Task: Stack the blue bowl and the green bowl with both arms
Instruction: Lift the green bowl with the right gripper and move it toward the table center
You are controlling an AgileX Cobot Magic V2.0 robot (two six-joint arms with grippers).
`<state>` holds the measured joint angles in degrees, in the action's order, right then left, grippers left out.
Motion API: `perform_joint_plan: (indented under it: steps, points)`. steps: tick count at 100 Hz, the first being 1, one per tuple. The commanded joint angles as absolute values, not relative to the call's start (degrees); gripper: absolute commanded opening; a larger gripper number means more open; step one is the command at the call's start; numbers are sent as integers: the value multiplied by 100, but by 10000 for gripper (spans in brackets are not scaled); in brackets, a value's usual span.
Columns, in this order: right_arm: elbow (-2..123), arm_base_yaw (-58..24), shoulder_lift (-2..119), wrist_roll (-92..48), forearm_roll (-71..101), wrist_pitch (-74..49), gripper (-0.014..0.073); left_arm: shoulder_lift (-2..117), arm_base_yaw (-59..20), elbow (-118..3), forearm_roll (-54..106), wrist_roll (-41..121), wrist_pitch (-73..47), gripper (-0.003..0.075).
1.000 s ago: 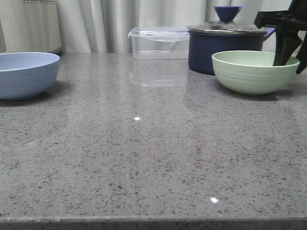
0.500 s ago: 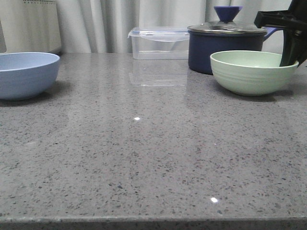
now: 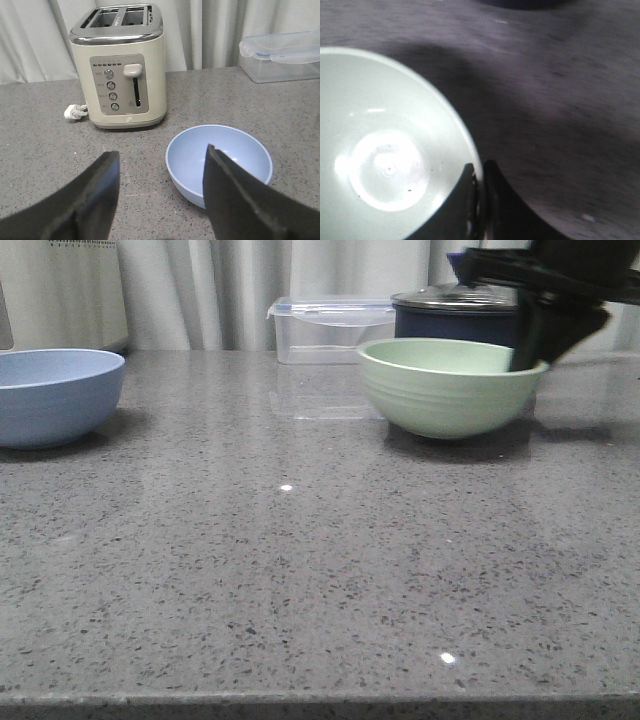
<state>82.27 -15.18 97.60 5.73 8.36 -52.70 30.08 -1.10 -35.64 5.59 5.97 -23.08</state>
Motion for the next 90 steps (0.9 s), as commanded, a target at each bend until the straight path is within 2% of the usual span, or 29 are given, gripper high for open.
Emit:
perform_joint_plan:
  steps: [1, 37, 79, 90]
  points:
    - [8550, -1813, 9501, 498, 970, -4863, -80, 3062, -108, -3763, 585, 564, -1850, 365]
    - [9495, -2518, 10264, 498, 1192, -4988, -80, 3062, -108, -3763, 585, 564, -1850, 365]
    - [9689, -2629, 10564, 494, 1198, -5089, -80, 3062, -108, -3763, 585, 564, -1854, 365]
    - [9689, -2629, 10564, 494, 1198, -5095, -49, 3062, -108, -3763, 585, 564, -1854, 365]
